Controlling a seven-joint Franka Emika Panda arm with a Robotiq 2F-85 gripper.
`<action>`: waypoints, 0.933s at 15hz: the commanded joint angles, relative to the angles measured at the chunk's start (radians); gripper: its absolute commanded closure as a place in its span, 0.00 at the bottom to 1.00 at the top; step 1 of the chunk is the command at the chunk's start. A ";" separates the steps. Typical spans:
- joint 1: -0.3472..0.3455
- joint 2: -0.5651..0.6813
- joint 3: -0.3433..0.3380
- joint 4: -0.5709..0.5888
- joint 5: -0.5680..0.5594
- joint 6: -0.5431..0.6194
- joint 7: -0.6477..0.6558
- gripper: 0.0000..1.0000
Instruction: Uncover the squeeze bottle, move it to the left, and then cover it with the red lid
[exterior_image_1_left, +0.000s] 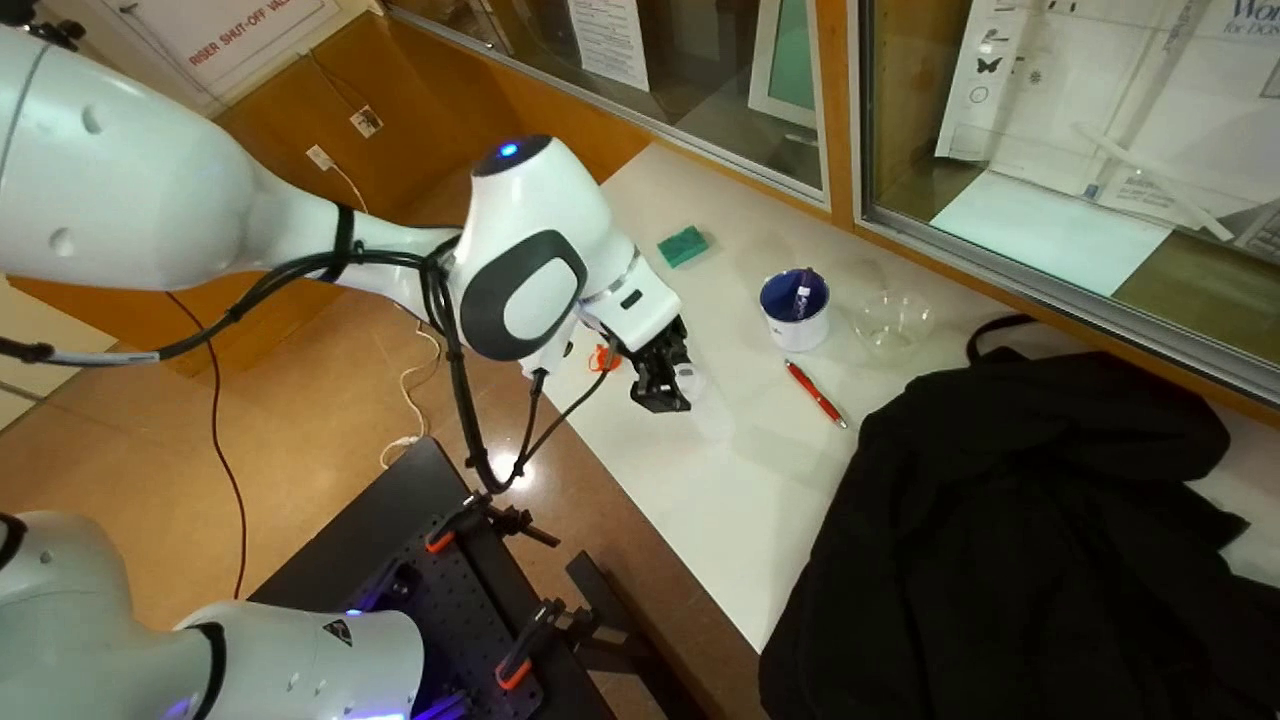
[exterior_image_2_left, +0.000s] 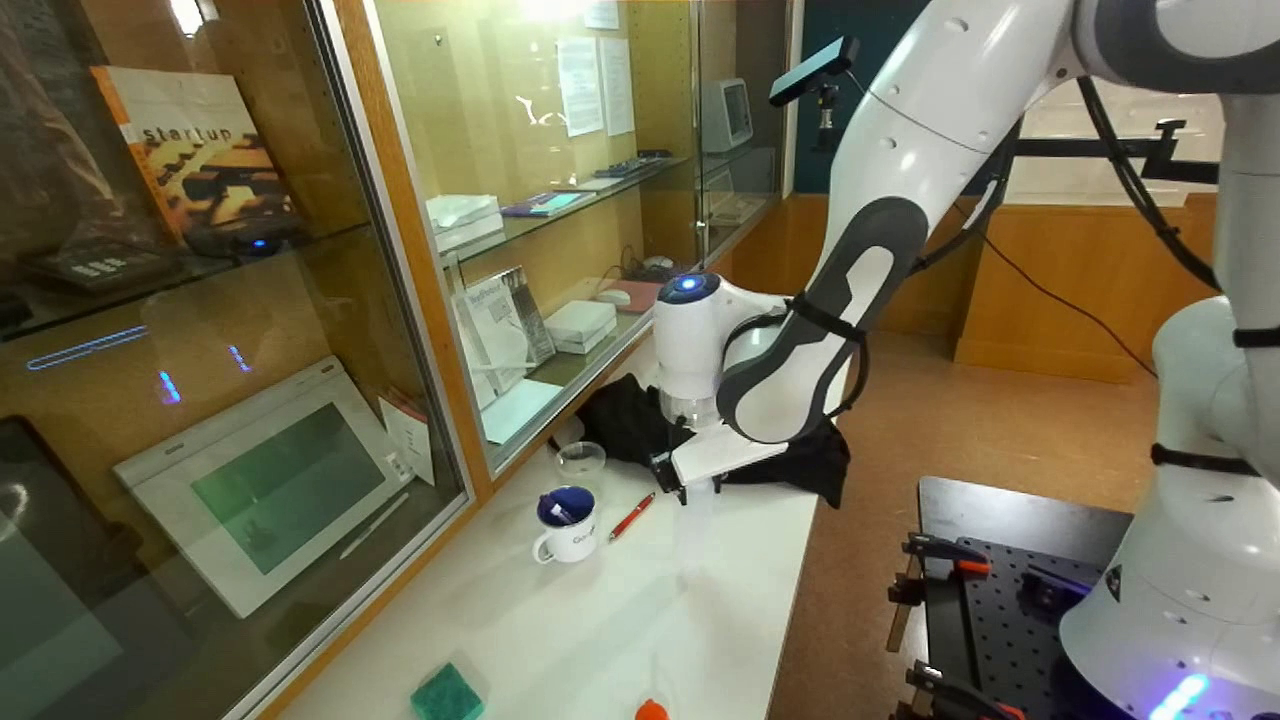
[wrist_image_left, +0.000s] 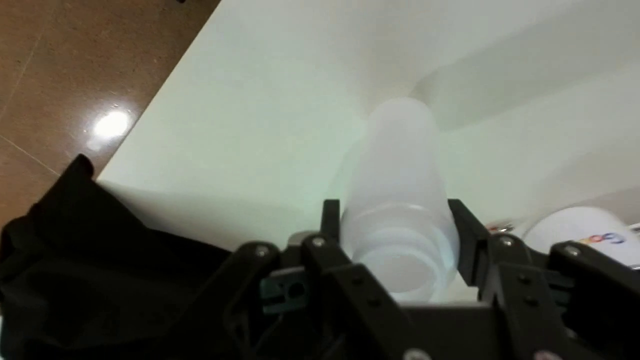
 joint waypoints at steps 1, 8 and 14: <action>0.023 -0.040 0.088 0.084 0.067 -0.120 -0.141 0.72; 0.094 0.099 0.196 0.439 0.059 -0.321 -0.319 0.72; 0.221 0.295 0.200 0.705 -0.021 -0.414 -0.398 0.72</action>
